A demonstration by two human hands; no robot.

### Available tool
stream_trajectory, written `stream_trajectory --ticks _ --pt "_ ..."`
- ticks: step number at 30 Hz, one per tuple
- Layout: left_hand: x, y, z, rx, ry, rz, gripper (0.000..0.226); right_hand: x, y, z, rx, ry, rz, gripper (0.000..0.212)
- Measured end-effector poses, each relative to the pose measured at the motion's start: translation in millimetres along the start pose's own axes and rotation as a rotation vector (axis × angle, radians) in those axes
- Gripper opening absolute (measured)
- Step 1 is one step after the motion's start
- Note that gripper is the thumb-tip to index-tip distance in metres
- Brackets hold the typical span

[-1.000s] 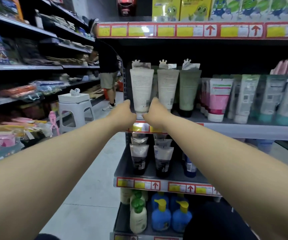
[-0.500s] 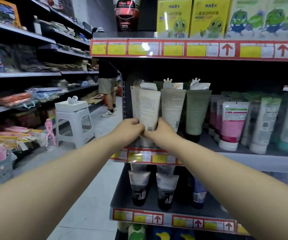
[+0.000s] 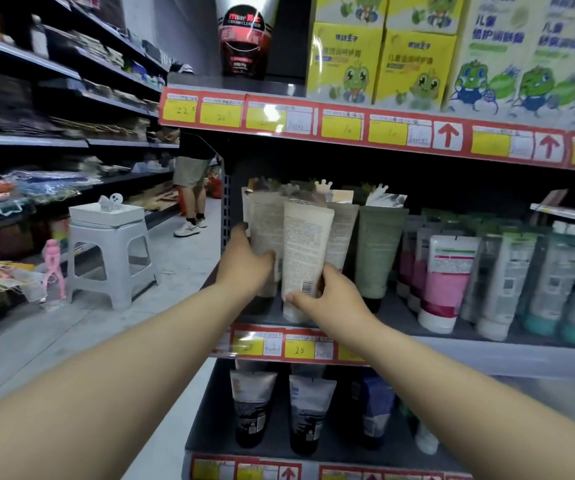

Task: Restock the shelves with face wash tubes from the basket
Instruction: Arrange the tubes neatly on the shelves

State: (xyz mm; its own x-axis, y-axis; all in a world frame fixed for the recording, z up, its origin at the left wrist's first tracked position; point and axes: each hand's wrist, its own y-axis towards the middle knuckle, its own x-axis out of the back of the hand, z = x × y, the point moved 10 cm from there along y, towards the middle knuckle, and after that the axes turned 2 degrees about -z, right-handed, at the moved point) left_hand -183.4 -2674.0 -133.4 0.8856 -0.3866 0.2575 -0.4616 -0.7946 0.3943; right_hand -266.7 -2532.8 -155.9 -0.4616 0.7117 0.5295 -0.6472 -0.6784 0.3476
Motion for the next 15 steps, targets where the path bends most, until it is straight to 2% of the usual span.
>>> stream_trajectory --ticks 4,7,11,15 --pt "-3 3 3 -0.022 0.090 0.015 0.059 -2 -3 -8 0.009 0.015 -0.030 0.046" --pt "-9 0 0 -0.034 0.207 0.102 0.058 -2 -4 -11 0.019 0.025 -0.036 0.042" --pt "-20 -8 -7 -0.020 0.060 0.254 0.042 -1 -4 -10 0.043 0.023 -0.048 0.041" --pt "-23 -9 2 0.000 0.051 0.324 0.065 -1 -3 -11 0.052 0.016 -0.059 0.039"
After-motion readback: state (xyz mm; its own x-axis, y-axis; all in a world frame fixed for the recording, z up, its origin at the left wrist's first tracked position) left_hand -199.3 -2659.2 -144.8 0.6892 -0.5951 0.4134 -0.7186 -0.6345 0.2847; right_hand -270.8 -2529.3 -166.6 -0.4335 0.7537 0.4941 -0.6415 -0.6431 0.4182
